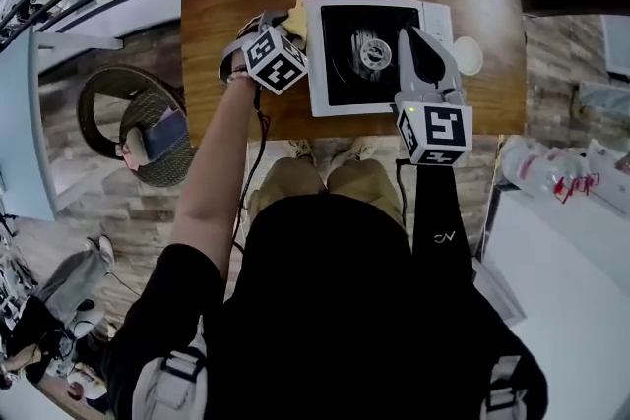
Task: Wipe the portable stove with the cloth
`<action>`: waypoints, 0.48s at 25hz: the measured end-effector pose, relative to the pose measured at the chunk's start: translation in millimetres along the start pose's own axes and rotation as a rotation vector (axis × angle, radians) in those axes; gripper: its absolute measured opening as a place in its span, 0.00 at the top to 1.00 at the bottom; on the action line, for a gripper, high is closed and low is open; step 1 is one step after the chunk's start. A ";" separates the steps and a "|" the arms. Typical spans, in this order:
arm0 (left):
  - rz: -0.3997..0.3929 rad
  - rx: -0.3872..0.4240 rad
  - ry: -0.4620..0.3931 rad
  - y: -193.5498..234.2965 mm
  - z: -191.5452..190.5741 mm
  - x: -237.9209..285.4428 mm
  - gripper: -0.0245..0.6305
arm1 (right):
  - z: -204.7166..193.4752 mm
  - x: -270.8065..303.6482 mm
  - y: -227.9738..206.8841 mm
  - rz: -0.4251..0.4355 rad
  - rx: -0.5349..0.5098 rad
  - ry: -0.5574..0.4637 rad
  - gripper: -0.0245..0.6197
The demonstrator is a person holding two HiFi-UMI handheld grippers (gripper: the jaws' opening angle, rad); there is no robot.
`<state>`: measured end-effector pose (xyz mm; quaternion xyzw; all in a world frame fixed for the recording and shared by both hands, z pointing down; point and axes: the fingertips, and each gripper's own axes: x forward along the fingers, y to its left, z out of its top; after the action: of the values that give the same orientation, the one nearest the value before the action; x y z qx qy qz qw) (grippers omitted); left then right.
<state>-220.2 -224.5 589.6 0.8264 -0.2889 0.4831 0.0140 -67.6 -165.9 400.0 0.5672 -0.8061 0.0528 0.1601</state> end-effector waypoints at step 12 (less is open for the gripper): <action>0.038 -0.032 0.054 -79.1 -15.6 -47.2 0.75 | 4.7 -29.1 23.4 0.207 -0.039 -0.067 0.96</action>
<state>-210.9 -132.0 580.1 0.8072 -0.3115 0.5007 0.0257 -81.4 -132.9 388.5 0.4792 -0.8661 0.0347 0.1379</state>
